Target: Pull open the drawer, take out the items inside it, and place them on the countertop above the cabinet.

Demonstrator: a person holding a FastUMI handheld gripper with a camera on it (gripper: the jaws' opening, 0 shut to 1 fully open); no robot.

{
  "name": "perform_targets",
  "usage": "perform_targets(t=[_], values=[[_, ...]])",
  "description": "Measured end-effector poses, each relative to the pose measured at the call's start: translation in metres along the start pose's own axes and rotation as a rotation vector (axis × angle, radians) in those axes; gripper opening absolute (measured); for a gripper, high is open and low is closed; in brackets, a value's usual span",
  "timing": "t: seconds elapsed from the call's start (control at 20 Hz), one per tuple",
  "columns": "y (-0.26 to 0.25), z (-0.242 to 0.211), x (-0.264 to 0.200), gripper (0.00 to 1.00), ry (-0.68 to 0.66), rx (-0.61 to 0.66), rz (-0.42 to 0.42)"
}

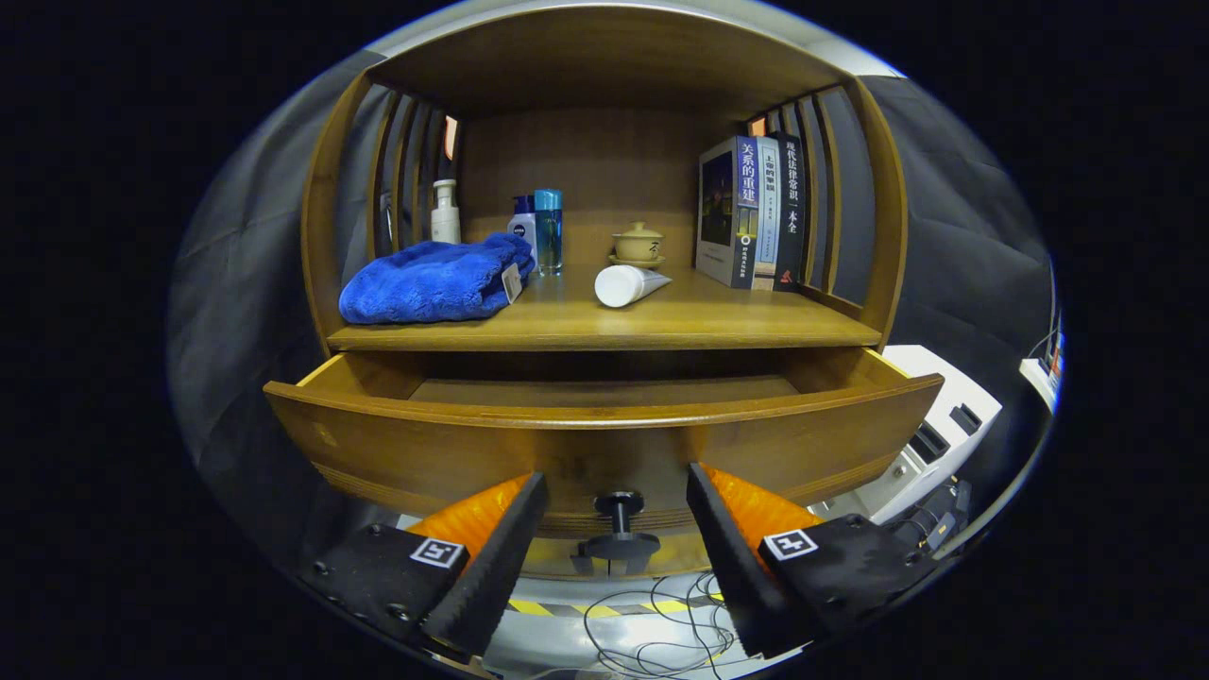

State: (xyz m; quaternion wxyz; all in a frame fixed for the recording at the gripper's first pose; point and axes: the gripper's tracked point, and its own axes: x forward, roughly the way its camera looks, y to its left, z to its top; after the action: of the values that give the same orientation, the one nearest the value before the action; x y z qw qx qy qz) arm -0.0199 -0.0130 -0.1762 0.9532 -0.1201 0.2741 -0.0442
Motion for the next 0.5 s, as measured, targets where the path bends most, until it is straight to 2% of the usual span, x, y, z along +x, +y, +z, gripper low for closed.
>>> perform_targets(t=[0.5], values=[[0.007, 0.023, 0.053, 0.99, -0.017, -0.031, -0.023]])
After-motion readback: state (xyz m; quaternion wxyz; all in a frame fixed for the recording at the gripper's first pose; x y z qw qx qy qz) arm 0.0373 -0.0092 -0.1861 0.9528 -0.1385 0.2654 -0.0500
